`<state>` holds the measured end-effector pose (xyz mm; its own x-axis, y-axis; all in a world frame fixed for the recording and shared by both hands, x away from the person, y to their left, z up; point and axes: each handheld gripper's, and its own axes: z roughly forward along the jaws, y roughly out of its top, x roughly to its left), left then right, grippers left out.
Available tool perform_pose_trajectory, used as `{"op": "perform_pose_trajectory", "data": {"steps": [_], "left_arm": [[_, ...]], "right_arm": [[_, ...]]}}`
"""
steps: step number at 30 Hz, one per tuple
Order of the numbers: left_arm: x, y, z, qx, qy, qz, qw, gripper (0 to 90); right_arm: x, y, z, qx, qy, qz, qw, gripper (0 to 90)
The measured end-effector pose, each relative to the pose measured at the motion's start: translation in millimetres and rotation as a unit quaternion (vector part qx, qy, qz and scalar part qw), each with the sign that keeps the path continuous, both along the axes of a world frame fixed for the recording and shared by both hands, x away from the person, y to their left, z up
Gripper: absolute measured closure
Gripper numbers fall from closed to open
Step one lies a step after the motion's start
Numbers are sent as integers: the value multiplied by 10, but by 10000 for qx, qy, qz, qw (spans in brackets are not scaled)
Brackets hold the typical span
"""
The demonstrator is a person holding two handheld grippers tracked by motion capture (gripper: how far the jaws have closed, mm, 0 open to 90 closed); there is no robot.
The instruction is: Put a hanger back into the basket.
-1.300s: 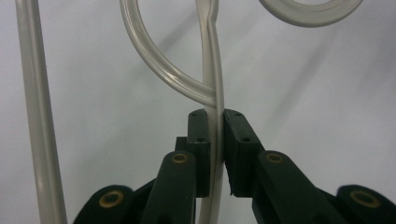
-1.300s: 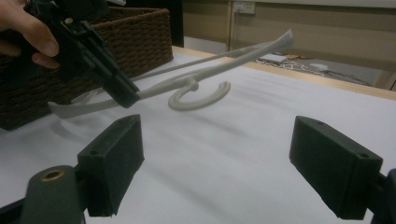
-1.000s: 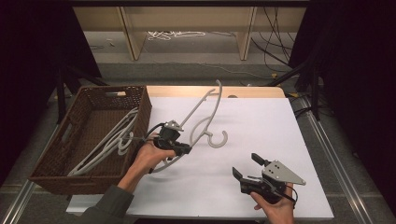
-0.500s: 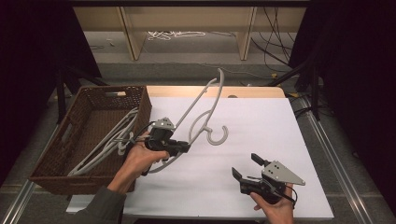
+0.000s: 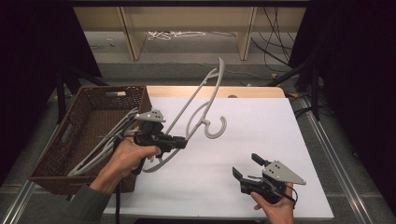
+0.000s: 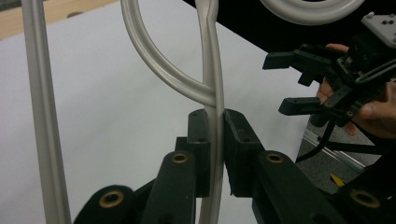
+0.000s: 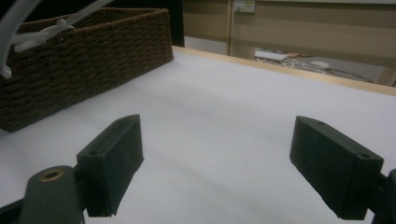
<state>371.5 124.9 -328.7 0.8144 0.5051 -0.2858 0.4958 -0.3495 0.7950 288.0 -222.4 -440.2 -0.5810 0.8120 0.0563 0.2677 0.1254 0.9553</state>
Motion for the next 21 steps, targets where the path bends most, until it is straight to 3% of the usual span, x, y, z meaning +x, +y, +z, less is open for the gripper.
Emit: {"op": "perform_pose_trajectory", "data": {"steps": [5,12,17,21], "left_arm": [[-35,108,213,-75,-89,21,9999,815],[-84,313,495,97,-310,203,9993,816],[-50,523,522,355,-375,439,9977,815],[-5,720,487,421,-375,684,9961,816]], "right_arm": [[2,-7,1,-22,11,12,10000,182],[0,-8,3,-32,-1,-2,10000,181],[2,-9,3,-17,-7,4,10000,181],[3,-17,5,-63,5,-20,10000,181]]}}
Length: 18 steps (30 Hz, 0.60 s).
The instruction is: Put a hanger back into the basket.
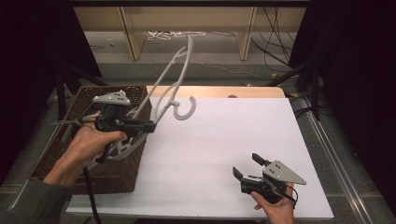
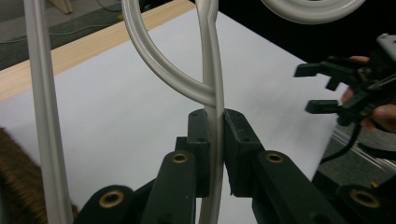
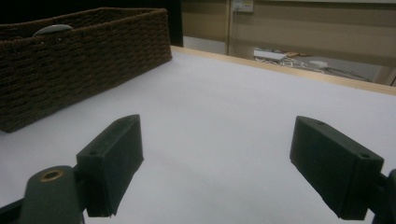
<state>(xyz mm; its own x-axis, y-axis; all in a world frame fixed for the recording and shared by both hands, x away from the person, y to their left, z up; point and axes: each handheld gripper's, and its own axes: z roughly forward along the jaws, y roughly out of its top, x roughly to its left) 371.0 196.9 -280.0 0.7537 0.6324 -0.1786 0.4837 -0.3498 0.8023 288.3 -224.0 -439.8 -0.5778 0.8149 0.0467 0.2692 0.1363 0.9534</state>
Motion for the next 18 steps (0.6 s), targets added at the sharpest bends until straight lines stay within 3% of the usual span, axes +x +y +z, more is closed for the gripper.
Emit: {"op": "perform_pose_trajectory", "data": {"steps": [6,8,9,10,12,14,15,17,18], "left_arm": [[52,328,-71,66,25,347,9994,816],[59,421,-113,97,30,430,9990,815],[67,479,-129,213,30,419,9989,816],[66,507,-157,163,48,526,9985,816],[87,605,-201,315,34,503,9982,815],[104,686,-260,234,1,557,9982,816],[118,760,-285,376,15,511,9980,816],[123,825,-336,340,54,631,9974,815],[133,881,-356,437,60,589,9973,815]], "right_arm": [[14,20,-15,94,-50,3,9999,180],[8,22,-10,60,13,-9,10000,180],[11,18,-13,-20,-18,-37,10000,180],[13,21,-16,18,4,-11,10000,180],[11,17,-13,6,-20,-48,10000,180],[9,16,-13,-7,-9,-48,10000,179],[9,17,-13,-9,-10,-47,10000,180],[10,18,-14,-12,-13,-44,10000,180],[13,20,-17,10,0,-10,10000,179]]}}
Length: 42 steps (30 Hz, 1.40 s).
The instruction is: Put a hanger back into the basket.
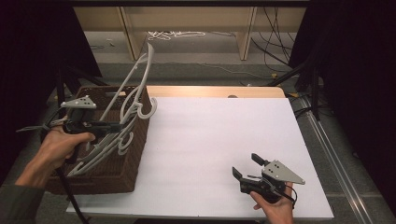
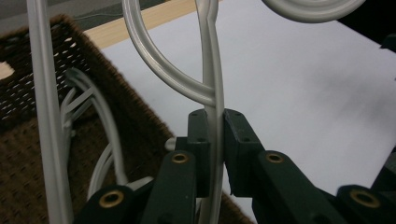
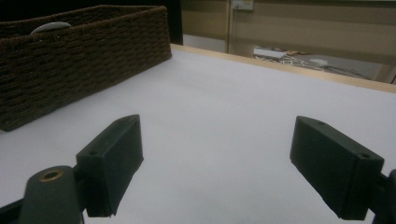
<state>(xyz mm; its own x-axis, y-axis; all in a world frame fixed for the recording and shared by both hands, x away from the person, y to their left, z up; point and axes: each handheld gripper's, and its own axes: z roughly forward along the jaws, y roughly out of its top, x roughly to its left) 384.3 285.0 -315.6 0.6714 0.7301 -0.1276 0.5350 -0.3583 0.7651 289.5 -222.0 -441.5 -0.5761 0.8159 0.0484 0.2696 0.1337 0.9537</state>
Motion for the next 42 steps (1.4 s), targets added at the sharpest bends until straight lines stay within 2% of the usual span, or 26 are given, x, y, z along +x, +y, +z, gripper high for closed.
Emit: {"op": "perform_pose_trajectory", "data": {"steps": [1,3,5,7,9,12,13,20,21,25,27,31,33,35,38,42], "left_arm": [[0,30,-30,-77,4,67,9999,816],[9,121,-68,-10,29,42,10000,815],[6,164,-124,-109,63,171,9998,815],[7,227,-167,33,93,100,9999,815],[7,270,-214,96,146,97,9998,815],[14,336,-278,193,188,121,9996,815],[14,357,-300,195,211,128,9995,815],[-36,491,-408,312,335,35,9989,815],[-47,499,-428,316,328,54,9989,815],[-81,569,-489,424,373,-107,9983,814],[-103,593,-528,414,405,-57,9983,815],[-118,650,-572,535,507,-137,9972,815],[-121,658,-603,463,581,-74,9972,814],[-116,688,-634,559,661,-138,9962,814],[-126,723,-676,594,757,-86,9953,813],[-143,775,-710,579,786,-61,9952,812]], "right_arm": [[0,-2,0,-22,-18,-31,10000,180],[2,-1,0,-13,-5,-38,10000,180],[1,0,0,-26,7,-25,10000,179],[3,8,-4,31,11,7,10000,179],[1,5,-2,-23,25,-24,10000,179],[8,11,-9,42,-21,10,10000,180],[2,4,-2,-24,3,-29,10000,180],[8,13,-11,51,-5,18,10000,180],[0,9,-3,-7,29,-11,10000,180],[8,10,-11,30,22,-4,10000,179],[8,6,-10,21,34,1,10000,179],[7,12,-10,45,8,9,10000,179],[8,12,-11,44,-2,17,10000,180],[8,12,-11,41,-4,16,10000,180],[5,4,-6,-25,21,-22,10000,180],[6,12,-10,15,26,-16,10000,180]]}}
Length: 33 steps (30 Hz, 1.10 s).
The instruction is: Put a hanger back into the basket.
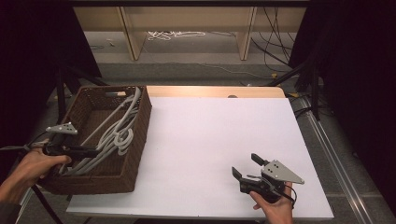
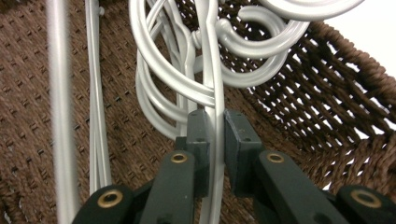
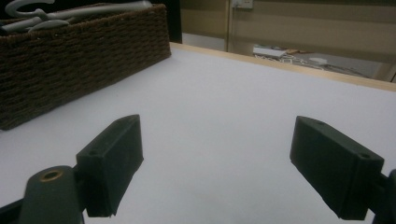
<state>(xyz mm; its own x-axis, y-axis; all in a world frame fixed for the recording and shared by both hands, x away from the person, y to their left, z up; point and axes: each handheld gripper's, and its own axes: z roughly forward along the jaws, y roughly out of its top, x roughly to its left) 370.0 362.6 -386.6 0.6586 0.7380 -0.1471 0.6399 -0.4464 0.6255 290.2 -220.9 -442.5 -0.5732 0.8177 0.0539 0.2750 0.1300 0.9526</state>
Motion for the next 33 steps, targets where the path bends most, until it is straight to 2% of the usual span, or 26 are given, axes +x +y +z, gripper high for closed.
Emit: {"op": "perform_pose_trajectory", "data": {"steps": [1,3,5,7,8,10,12,14,16,18,20,22,24,25,27,29,30,33], "left_arm": [[-1,20,-10,33,-69,44,10000,814],[3,43,-21,-16,-28,78,10000,814],[10,55,-33,40,30,9,10000,814],[7,30,-60,-15,4,49,10000,814],[10,30,-55,56,68,6,10000,814],[11,21,-71,18,62,23,10000,813],[20,32,-71,107,92,-60,9999,813],[20,17,-85,68,131,-19,9999,813],[18,-2,-121,-23,-9,33,10000,812],[18,-14,-128,-13,50,64,10000,811],[22,-11,-119,91,134,-31,9999,811],[16,-22,-120,128,122,8,9998,811],[20,-19,-134,66,153,-8,9999,810],[25,-2,-124,87,261,18,9996,806],[25,5,-108,-67,198,185,9996,778],[22,6,-48,-237,-25,296,9993,721],[16,-5,-15,-329,-134,401,9986,655],[-12,-61,97,-505,-356,456,9970,594]], "right_arm": [[-4,-5,5,-40,19,-13,10000,180],[-6,-2,6,-31,25,-15,10000,180],[-3,-5,5,-51,-9,-12,10000,180],[1,-7,3,-57,-10,-16,10000,180],[2,-6,1,-59,-11,-19,10000,180],[2,-4,0,-65,-11,-18,10000,180],[-6,-4,6,-37,24,-18,10000,180],[-4,-7,5,-40,27,-21,10000,180],[1,-4,0,-8,14,16,10000,180],[1,-8,2,-65,-15,-17,10000,180],[-1,-6,2,-61,-11,-16,10000,180],[-4,-5,5,-40,17,-18,10000,180],[-2,-7,3,-56,-6,-17,10000,180],[-2,-7,4,-55,-11,-17,10000,180],[-2,-6,4,-57,-8,-17,10000,180],[-3,-6,5,-56,-13,-16,10000,180],[-2,-6,5,-58,-13,-17,10000,180],[-1,-7,4,-59,-12,-22,10000,180]]}}
